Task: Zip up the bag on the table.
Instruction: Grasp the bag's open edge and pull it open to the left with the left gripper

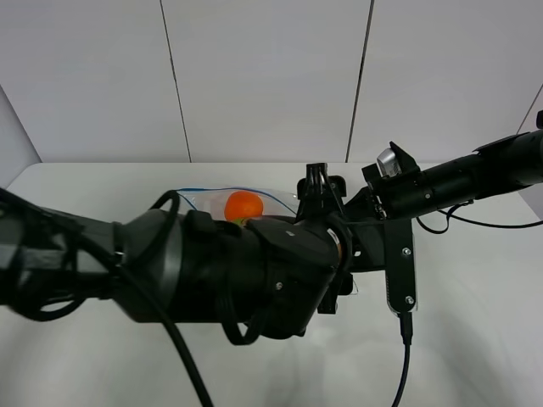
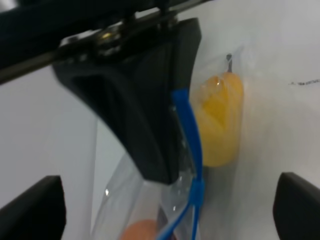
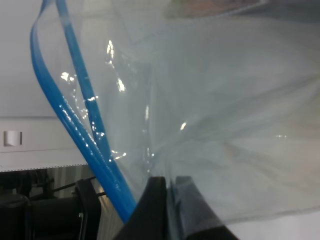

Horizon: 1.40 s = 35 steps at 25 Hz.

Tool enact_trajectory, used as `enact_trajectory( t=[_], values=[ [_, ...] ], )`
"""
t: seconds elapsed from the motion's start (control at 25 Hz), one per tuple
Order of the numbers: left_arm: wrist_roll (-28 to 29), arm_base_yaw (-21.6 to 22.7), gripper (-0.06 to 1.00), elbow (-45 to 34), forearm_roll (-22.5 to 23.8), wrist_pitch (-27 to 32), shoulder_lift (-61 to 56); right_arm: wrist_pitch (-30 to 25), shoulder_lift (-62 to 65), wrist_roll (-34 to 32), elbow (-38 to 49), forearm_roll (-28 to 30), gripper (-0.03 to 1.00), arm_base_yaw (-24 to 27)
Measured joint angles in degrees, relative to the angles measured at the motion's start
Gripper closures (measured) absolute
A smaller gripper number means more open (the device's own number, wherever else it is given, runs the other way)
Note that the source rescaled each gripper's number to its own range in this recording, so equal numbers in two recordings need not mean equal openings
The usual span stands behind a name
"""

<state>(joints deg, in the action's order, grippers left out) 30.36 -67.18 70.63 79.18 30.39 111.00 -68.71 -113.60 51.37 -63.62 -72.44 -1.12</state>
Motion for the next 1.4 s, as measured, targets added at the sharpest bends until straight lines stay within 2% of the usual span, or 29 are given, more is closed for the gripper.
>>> enact_trajectory(
  t=[0.16, 0.72, 0.92, 1.28, 1.4],
  values=[
    [0.06, 0.19, 0.11, 1.74, 1.52, 1.77, 2.75, -0.23, 0.00, 0.00, 0.00, -0.06, 0.97, 0.00],
    [1.13, 1.51, 0.37, 1.73, 2.97, 1.80, 3.79, -0.30, 0.00, 0.00, 0.00, -0.18, 0.97, 0.00],
    [1.24, 1.51, 0.41, 1.73, 2.97, 1.79, 3.92, -0.30, 0.00, 0.00, 0.00, -0.18, 0.97, 0.00],
    [1.30, 1.51, 0.63, 1.73, 2.97, 1.73, 3.96, -0.30, 0.00, 0.00, 0.00, -0.37, 0.97, 0.00],
    [1.30, 1.51, 0.68, 1.73, 2.86, 1.56, 3.96, -0.30, 0.00, 0.00, 0.00, -0.42, 0.97, 0.00]
  ],
)
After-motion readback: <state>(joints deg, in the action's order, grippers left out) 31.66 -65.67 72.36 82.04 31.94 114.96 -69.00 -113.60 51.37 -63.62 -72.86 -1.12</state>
